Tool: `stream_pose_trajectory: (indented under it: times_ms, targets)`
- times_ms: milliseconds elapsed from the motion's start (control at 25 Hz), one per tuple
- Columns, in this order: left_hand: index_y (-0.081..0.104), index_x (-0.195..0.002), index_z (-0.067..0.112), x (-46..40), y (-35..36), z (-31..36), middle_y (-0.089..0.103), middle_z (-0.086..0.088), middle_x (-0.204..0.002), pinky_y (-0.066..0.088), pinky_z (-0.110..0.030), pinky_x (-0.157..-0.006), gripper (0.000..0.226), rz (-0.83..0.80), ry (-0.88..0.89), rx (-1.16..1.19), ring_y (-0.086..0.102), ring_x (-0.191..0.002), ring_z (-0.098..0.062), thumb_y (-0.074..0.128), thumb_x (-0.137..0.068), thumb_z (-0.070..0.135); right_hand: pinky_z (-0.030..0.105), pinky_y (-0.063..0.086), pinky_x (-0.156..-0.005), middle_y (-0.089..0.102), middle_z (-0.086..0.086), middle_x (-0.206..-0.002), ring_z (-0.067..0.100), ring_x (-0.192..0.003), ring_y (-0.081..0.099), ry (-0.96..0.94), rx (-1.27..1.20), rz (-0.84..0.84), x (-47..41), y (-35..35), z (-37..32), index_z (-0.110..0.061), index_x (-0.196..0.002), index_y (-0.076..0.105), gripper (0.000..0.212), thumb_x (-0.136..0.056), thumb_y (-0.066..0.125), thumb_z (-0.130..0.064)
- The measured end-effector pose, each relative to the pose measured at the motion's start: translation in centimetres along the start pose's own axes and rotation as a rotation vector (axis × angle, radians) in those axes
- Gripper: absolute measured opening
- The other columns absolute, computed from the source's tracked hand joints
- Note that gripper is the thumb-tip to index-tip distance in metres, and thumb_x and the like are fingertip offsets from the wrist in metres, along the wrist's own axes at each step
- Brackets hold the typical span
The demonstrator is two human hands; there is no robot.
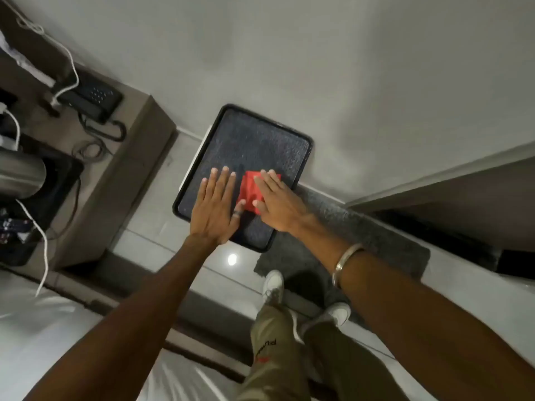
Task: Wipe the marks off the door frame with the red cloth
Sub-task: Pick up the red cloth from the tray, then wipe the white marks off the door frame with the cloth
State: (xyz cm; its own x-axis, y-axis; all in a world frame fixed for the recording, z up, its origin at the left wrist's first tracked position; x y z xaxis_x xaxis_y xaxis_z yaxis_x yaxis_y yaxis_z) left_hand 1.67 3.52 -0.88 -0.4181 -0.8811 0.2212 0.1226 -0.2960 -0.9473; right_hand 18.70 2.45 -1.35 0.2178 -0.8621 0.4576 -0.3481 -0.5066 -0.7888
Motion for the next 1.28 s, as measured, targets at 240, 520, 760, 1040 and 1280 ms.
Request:
stream_pose_trajectory:
  times_ms: [240, 520, 760, 1040, 1280]
  targets:
    - [0.024, -0.162, 0.009, -1.1, 3.7, -2.5, 0.012, -0.015, -0.173, 0.002, -0.048, -0.132, 0.069, 0.032, -0.066, 0.01, 0.001, -0.162, -0.033, 0.024, -0.107, 0.051, 0.064, 0.014, -0.129, -0.003, 0.035, -0.17, 0.055, -0.159, -0.001, 0.211, 0.25, -0.067, -4.5, 4.2, -1.0, 0.003, -0.163, -0.005, 0.113, -0.093, 0.07, -0.044]
    - [0.025, -0.162, 0.007, -1.1, -4.4, 3.9, 0.014, -0.017, -0.173, 0.004, -0.049, -0.133, 0.067, 0.206, -0.063, 0.107, 0.0, -0.162, -0.032, 0.03, -0.108, 0.046, 0.033, 0.052, -0.073, 0.07, 0.016, -0.1, 0.033, -0.096, 0.069, 0.473, -0.801, 0.104, -2.0, -6.9, 2.2, 0.002, -0.106, 0.068, 0.03, -0.083, 0.061, -0.016]
    - [0.029, -0.16, 0.003, -1.4, -18.4, 17.4, 0.019, -0.019, -0.171, 0.007, -0.048, -0.132, 0.071, 0.41, 0.185, 0.175, 0.007, -0.161, -0.036, 0.024, -0.107, 0.049, 0.046, 0.065, -0.083, 0.074, 0.017, -0.12, 0.035, -0.102, 0.073, 0.314, -1.95, 0.203, 14.6, -19.5, 3.8, -0.003, -0.139, 0.059, 0.043, -0.1, 0.044, -0.006]
    - [0.03, -0.16, 0.007, -2.6, -30.3, 35.3, 0.022, -0.017, -0.171, 0.011, -0.048, -0.132, 0.063, 0.706, 0.659, 0.107, 0.009, -0.161, -0.036, 0.036, -0.107, 0.041, 0.054, 0.048, -0.116, 0.066, 0.019, -0.143, 0.038, -0.133, 0.062, 0.17, -1.962, 0.986, 33.5, -27.4, 9.0, -0.009, -0.147, 0.057, 0.046, -0.102, 0.061, -0.016]
    - [0.03, -0.16, 0.006, -3.4, -38.9, 47.3, 0.025, -0.02, -0.169, 0.011, -0.05, -0.131, 0.063, 0.949, 0.902, 0.053, 0.012, -0.159, -0.037, 0.043, -0.107, 0.039, 0.04, 0.047, -0.12, 0.055, -0.018, -0.155, 0.007, -0.141, 0.056, 0.167, -1.093, 1.929, 44.0, -34.0, 13.0, -0.04, -0.155, 0.043, 0.062, -0.098, 0.065, -0.039]
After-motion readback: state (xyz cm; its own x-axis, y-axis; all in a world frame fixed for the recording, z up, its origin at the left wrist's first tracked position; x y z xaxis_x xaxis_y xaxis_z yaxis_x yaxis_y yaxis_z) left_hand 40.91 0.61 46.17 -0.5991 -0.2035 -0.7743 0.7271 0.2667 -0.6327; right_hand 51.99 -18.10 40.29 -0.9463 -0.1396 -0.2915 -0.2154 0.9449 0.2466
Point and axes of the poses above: each hand's wrist, its own x-axis away from the middle knuckle, its own y-axis out of the palm, z = x × y, the point moved 4 cm from there along -x, towards the middle knuckle
